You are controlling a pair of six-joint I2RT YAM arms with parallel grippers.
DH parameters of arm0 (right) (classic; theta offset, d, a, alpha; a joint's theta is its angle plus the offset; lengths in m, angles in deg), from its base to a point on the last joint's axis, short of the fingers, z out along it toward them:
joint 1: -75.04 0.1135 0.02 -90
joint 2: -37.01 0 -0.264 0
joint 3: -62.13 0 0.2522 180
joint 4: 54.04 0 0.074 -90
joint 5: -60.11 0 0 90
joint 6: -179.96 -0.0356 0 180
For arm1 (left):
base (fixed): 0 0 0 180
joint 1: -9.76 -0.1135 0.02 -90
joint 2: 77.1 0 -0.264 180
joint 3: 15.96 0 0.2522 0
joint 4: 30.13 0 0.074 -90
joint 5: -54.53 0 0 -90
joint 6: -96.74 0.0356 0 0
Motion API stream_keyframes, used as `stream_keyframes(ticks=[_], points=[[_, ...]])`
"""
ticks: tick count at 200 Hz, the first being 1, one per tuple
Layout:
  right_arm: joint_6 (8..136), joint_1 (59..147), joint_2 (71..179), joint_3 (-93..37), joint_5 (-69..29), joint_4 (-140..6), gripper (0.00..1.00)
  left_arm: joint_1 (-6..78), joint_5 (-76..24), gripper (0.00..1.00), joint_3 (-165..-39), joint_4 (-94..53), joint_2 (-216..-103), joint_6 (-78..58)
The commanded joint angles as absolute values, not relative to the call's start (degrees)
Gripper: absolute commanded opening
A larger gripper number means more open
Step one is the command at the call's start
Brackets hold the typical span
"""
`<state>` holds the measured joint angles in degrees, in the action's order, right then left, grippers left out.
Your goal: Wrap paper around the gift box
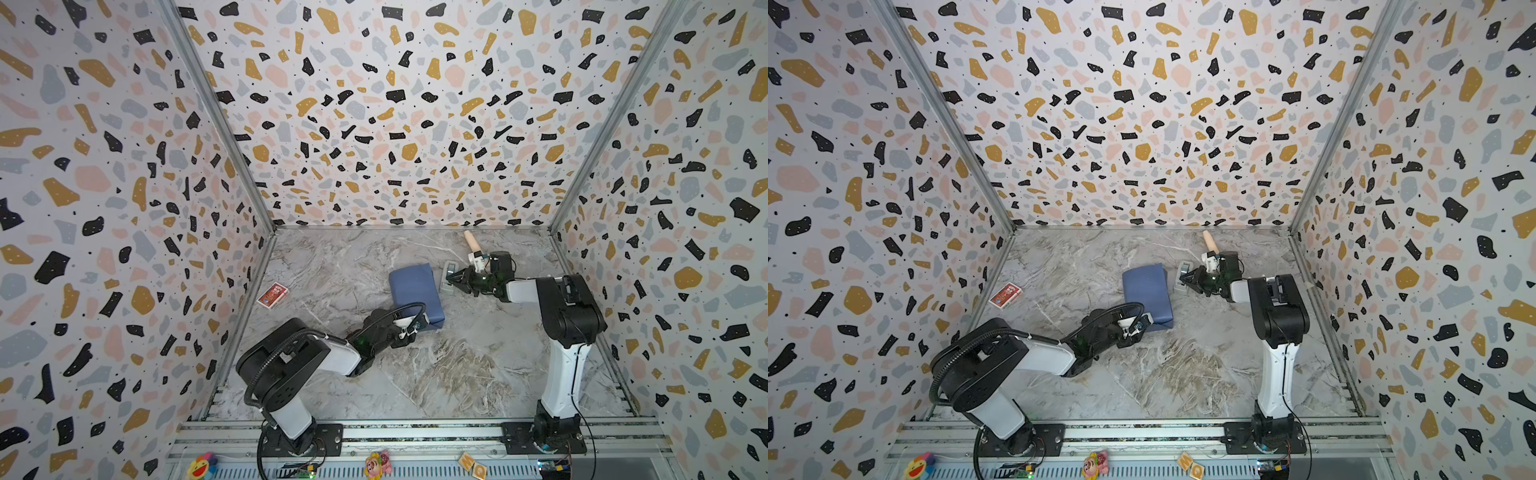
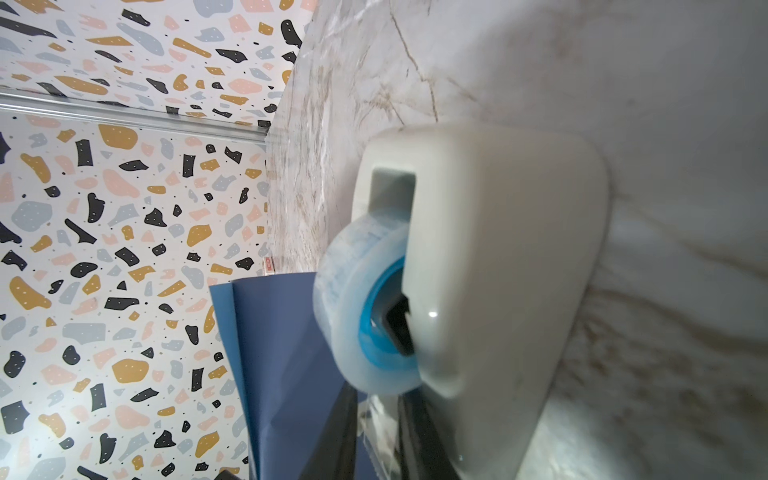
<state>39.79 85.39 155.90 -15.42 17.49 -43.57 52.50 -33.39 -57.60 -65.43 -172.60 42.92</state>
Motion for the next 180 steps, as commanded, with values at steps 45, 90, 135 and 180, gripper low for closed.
stream_keyframes(ticks=[45, 90, 135, 180], points=[[34.7, 85.7, 157.2, -13.9, 19.5, -39.7, 0.09, 52.2, -32.2, 0.66, -57.7, -59.4, -174.4, 41.2], [31.3, 85.6, 156.4, -13.1, 20.7, -35.1, 0.0, 52.2, -32.1, 0.66, -57.8, -59.2, -174.4, 41.3], [23.9, 85.4, 154.5, -11.4, 23.0, -26.6, 0.0, 52.2, -32.0, 0.66, -57.8, -59.1, -174.4, 41.3], [17.1, 85.4, 153.1, -9.0, 24.8, -17.9, 0.0, 52.2, -32.0, 0.66, -57.8, -59.1, -174.4, 41.3]])
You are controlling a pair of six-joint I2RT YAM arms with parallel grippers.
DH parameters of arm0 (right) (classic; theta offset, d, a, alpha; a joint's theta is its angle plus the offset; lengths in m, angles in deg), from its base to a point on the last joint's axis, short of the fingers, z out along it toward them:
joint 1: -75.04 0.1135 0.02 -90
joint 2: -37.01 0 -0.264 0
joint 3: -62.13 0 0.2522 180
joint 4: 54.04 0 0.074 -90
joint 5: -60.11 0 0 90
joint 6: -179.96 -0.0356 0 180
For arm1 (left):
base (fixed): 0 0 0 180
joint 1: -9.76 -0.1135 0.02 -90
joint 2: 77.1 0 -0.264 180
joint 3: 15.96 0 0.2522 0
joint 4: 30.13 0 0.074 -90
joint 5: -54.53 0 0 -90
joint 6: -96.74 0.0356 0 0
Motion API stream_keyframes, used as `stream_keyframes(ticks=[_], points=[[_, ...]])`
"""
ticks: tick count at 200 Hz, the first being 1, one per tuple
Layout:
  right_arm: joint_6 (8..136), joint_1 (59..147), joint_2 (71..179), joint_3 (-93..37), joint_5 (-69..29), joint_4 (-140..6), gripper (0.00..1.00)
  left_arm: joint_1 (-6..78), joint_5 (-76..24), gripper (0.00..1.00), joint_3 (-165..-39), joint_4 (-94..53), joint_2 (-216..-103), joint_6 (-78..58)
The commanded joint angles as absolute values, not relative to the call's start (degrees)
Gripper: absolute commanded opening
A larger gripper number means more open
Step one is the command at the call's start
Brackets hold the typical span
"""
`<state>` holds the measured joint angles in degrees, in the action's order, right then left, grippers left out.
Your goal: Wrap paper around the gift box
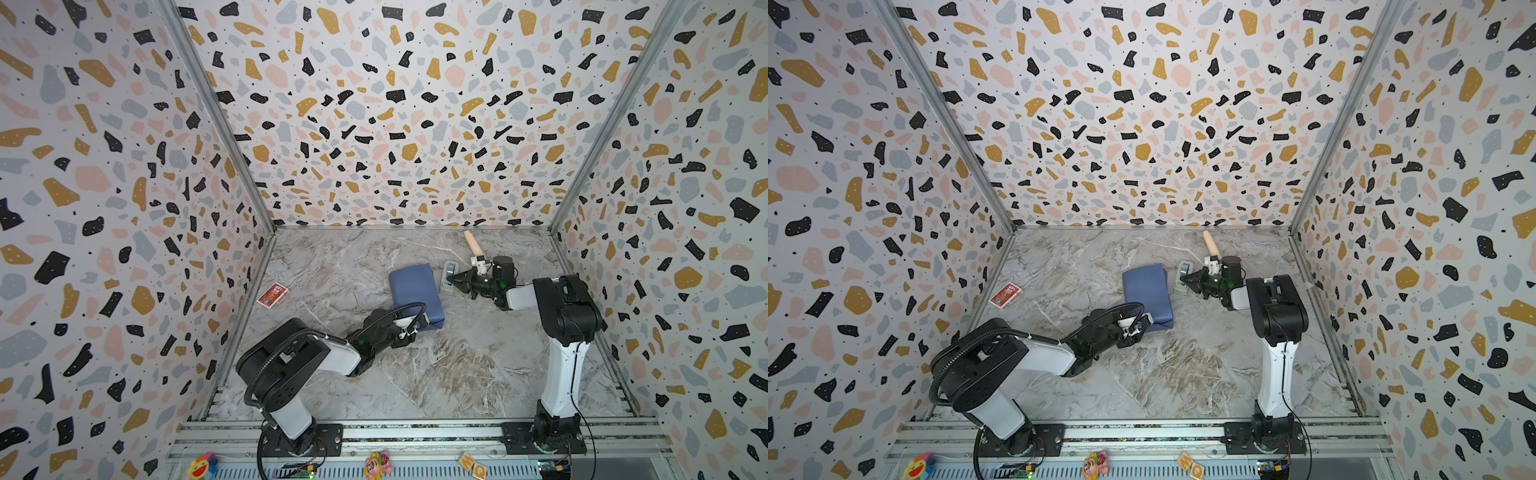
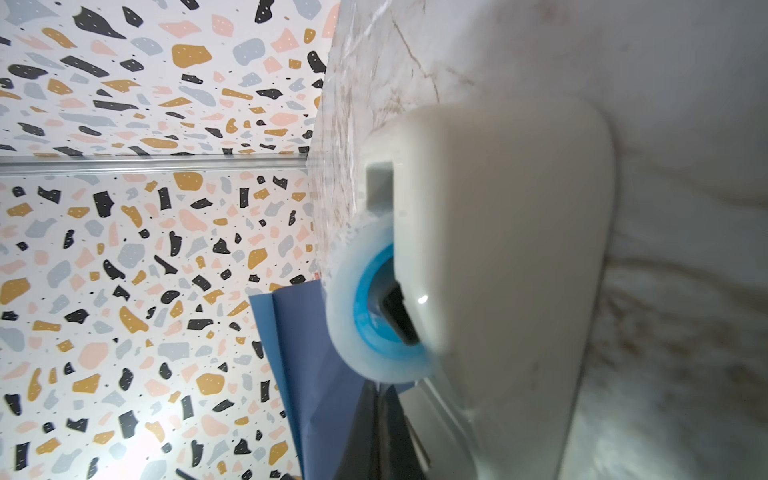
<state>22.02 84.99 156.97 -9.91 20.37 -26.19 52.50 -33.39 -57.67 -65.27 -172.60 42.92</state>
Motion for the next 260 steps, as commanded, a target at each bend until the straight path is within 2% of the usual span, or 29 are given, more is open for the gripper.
stream_keyframes(ticks=[1, 161, 260], points=[[17.0, 85.4, 153.0, -8.9, 24.8, -17.8, 0.0, 52.2, -32.0, 0.66, -57.8, -59.1, -174.4, 41.3], [16.0, 88.0, 149.6, 3.2, 24.0, -12.2, 0.0, 52.2, -32.0, 0.65, -58.4, -58.3, -174.7, 41.2], [24.4, 87.9, 153.8, 4.2, 19.5, -20.3, 0.0, 52.2, -31.9, 0.66, -58.6, -57.7, -174.7, 41.1]])
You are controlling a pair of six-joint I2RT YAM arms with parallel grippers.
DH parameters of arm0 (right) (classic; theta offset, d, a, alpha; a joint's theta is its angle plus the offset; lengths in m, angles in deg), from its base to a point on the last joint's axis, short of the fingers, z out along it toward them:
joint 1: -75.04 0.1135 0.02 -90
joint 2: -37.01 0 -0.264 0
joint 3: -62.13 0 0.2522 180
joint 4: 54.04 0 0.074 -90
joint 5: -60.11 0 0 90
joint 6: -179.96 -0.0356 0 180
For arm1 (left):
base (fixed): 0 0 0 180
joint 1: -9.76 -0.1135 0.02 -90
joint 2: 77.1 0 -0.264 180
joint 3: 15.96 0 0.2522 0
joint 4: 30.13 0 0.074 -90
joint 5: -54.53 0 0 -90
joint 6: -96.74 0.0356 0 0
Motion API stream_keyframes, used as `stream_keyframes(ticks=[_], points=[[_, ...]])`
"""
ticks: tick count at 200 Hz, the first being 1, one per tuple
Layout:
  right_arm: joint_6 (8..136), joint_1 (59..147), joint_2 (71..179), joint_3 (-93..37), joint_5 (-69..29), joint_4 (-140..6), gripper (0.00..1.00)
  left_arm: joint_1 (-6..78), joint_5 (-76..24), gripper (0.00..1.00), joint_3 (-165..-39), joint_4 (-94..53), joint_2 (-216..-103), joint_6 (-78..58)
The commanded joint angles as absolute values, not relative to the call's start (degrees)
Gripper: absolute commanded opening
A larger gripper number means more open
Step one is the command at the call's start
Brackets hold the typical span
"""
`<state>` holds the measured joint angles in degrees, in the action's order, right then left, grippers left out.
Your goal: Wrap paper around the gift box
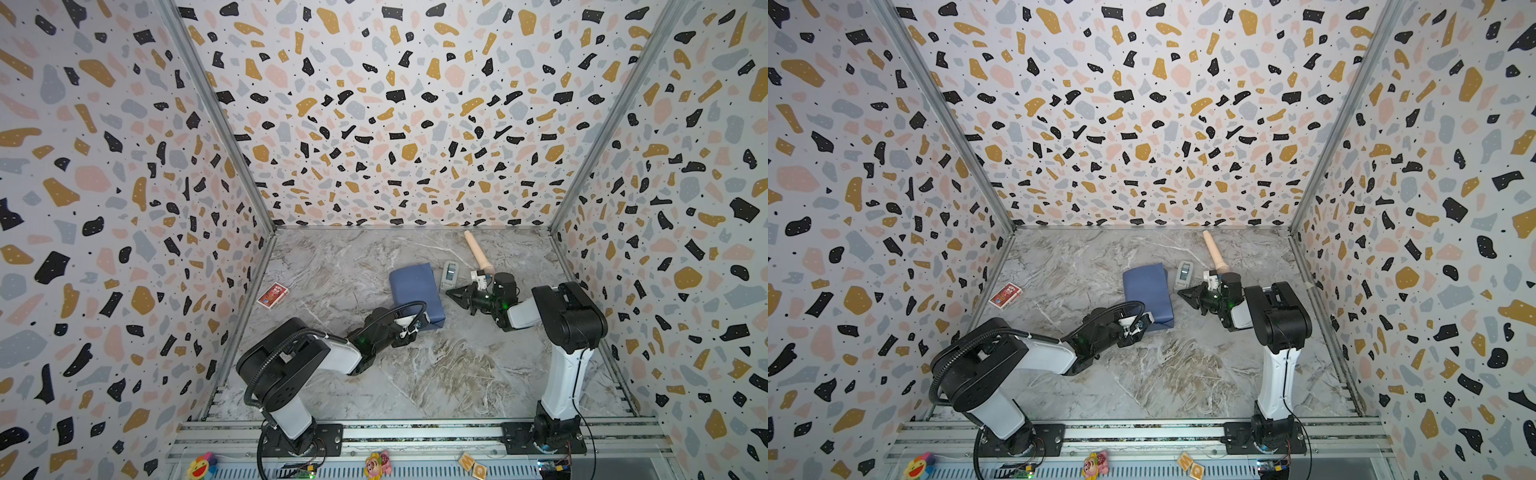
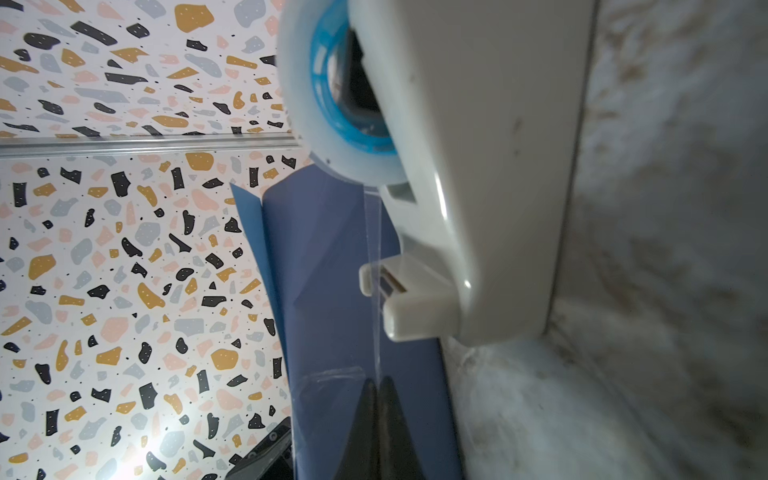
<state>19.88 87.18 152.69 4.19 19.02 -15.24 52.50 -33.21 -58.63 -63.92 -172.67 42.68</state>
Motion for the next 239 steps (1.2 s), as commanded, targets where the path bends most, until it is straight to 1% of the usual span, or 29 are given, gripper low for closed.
stream_keyframes(ticks=[1, 53, 112, 146, 171, 199, 239], points=[[24.4, 87.9, 153.8, 4.1, 19.4, -20.5, 0.0, 52.2, -31.8, 0.66, -58.6, -57.7, -174.7, 41.2], [29.9, 86.9, 155.0, 3.5, 15.6, -27.1, 0.0, 52.2, -31.8, 0.66, -58.5, -57.7, -174.7, 41.2], [38.3, 86.2, 151.9, 2.9, 9.2, -37.7, 0.0, 52.2, -31.8, 0.65, -58.6, -57.6, -174.8, 41.3], [40.3, 85.9, 149.5, 3.3, 9.1, -38.2, 0.0, 52.2, -31.8, 0.65, -58.6, -57.6, -174.9, 41.3], [43.5, 85.5, 144.5, 5.0, 9.6, -38.4, 0.0, 52.2, -31.8, 0.65, -58.7, -57.6, -174.8, 41.2], [47.1, 85.4, 136.4, 8.7, 11.0, -38.9, 0.0, 52.2, -31.8, 0.65, -58.8, -57.5, -174.9, 41.2], [52.6, 86.5, 124.9, 16.1, 17.5, -37.4, 0.0, 52.2, -31.8, 0.65, -58.8, -57.3, -174.9, 41.2]])
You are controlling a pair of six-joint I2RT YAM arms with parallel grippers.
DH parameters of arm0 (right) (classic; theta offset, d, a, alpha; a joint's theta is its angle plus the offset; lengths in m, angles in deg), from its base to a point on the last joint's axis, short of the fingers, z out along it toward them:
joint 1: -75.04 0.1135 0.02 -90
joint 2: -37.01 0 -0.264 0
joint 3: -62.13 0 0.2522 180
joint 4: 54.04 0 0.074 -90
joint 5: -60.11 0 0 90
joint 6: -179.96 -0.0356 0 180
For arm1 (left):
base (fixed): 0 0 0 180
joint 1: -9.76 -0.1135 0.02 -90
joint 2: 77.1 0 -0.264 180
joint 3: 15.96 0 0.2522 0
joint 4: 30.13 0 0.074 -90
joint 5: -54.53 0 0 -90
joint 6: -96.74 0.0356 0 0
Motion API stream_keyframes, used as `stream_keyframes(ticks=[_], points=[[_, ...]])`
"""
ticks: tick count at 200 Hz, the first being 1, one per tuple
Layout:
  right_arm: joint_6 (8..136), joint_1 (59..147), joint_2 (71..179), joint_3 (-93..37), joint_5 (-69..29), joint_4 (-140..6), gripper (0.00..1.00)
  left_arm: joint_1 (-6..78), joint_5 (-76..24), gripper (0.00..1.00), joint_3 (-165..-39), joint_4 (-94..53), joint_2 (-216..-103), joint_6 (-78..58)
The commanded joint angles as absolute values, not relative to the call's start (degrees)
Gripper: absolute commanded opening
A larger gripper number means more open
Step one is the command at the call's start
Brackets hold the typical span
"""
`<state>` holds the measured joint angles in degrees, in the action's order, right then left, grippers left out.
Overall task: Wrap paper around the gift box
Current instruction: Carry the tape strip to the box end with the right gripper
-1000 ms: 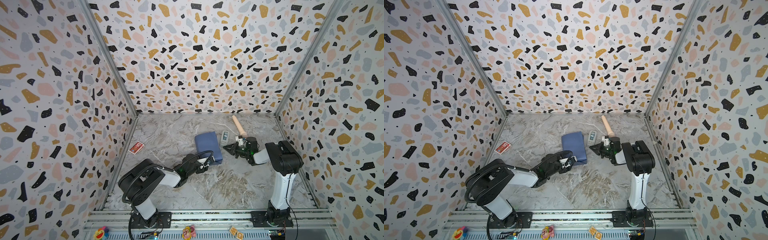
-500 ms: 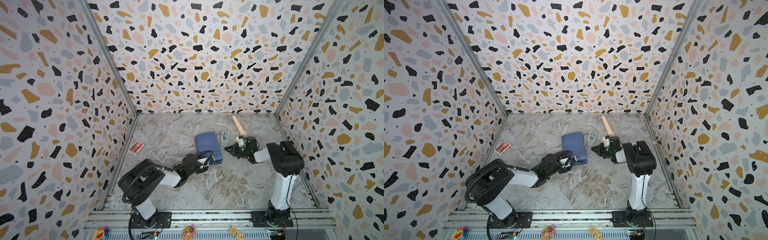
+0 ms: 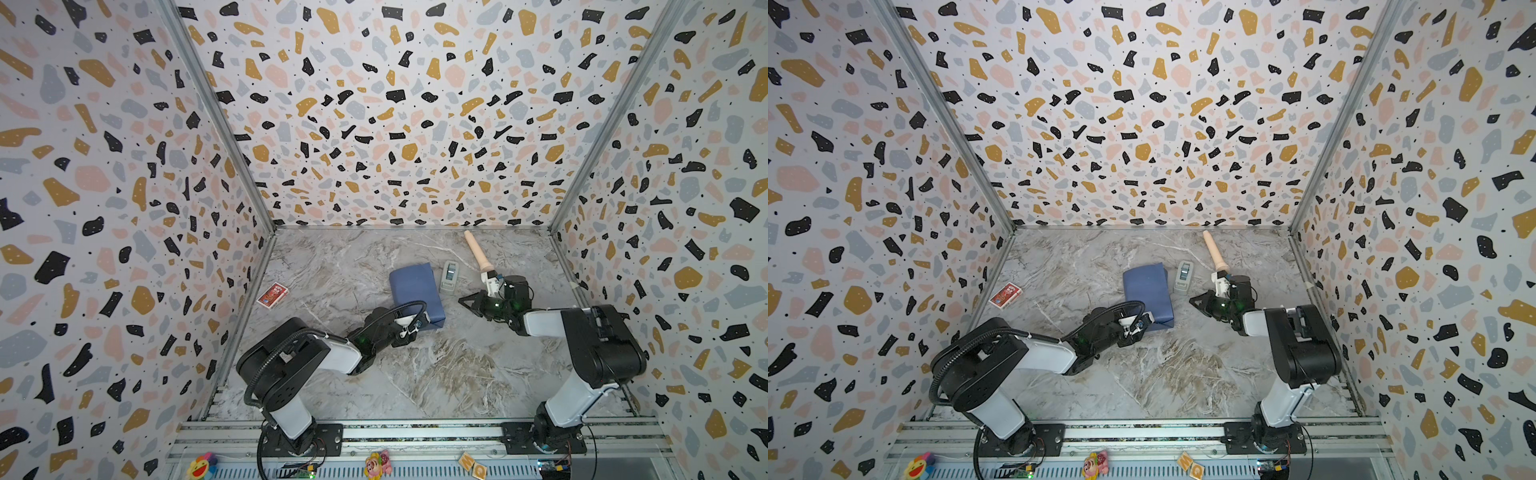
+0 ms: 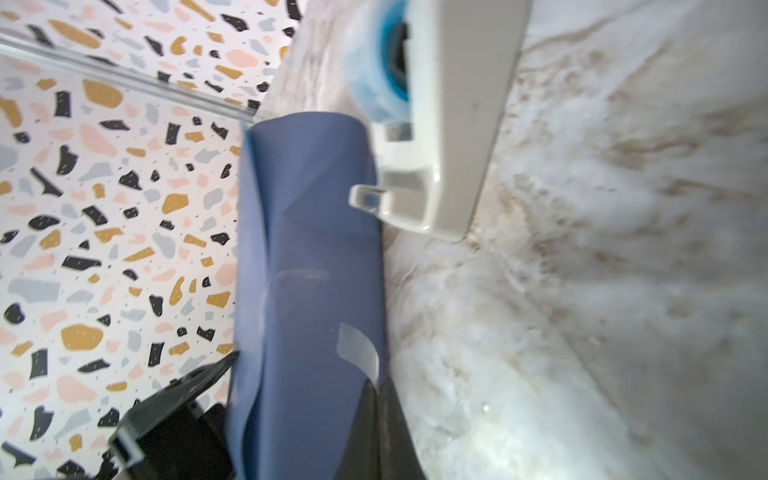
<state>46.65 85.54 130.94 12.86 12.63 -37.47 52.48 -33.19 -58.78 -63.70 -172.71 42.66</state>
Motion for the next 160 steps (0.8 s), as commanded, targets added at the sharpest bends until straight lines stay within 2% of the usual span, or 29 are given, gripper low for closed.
stream_keyframes(ticks=[1, 52, 105, 160], points=[[52.7, 86.6, 124.7, 16.2, 17.7, -37.4, 0.0, 52.2, -31.8, 0.65, -58.8, -57.3, -174.9, 41.2], [61.6, 96.3, 117.9, 19.6, 22.9, -33.6, 0.0, 52.1, -31.8, 0.65, -58.9, -57.2, -175.0, 41.2], [64.1, 103.9, 123.3, 18.9, 21.6, -27.8, 0.0, 52.2, -31.7, 0.65, -58.9, -57.2, -174.9, 41.2], [64.6, 105.0, 128.6, 18.0, 18.6, -26.0, 0.0, 52.2, -31.7, 0.65, -58.9, -57.2, -174.8, 41.1]])
